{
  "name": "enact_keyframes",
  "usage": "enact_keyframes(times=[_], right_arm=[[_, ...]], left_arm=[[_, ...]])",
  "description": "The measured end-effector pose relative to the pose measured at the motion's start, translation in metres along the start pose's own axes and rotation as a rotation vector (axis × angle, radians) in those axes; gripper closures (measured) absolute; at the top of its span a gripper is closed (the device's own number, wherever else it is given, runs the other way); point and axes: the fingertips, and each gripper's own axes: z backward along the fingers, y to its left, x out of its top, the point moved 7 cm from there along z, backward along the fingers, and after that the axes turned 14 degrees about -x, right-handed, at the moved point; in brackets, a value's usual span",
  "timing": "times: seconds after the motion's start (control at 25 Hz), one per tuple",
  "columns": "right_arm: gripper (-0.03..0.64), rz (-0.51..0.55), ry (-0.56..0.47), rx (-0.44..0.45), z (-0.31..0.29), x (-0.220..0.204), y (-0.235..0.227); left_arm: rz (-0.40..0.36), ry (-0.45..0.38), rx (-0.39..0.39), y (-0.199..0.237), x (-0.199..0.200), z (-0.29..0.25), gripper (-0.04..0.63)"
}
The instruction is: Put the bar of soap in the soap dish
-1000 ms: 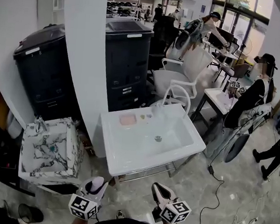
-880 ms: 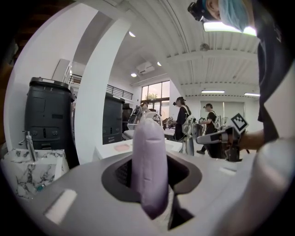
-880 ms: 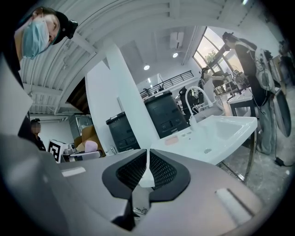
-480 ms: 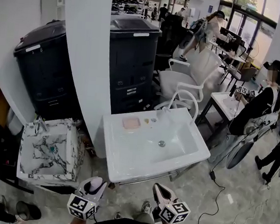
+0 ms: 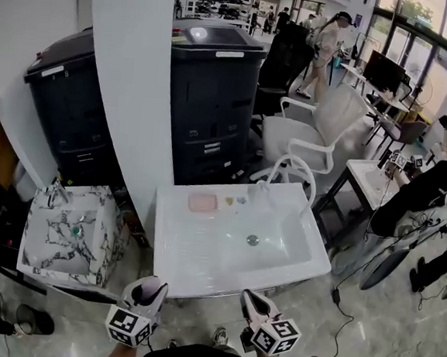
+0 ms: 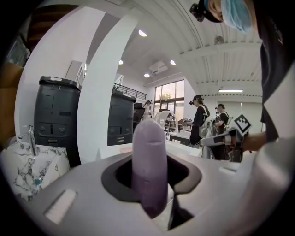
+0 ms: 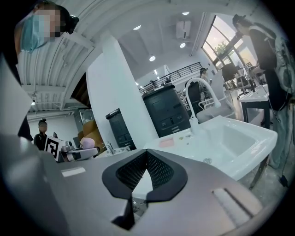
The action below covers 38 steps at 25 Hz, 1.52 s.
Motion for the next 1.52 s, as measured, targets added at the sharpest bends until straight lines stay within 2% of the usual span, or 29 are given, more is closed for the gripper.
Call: enact_keyframes(times=[0.2,0.48,0.84,1.08,1.52], right_arm=[[0.618,0.021,0.013,0.050,-0.015,0.016,-0.035],[0.618,0.036,0.034,0.121,-0.032,0.034,-0.074],[0.618,0.021,0.044,0.153,-0.051,0.042,-0.093],[0.618,0.000,0.043,0.117,-0.071,0.045,-0.086],[0.618,-0.031,0.025,0.062,-0.109,0.049,-0.065]], left_arm=[[-0.006,-0.003,0.044,-0.010,0.003,-0.037,0.420],[-0.060,-0.005,0.108,-0.019,0.018,-0.075,0.420],[-0.130,0.016,0.158,-0.001,0.042,-0.092,0.420],[-0.200,0.041,0.134,0.039,0.066,-0.099,0.420],[-0.364,0.103,0.026,0.108,0.106,-0.132,0.420]])
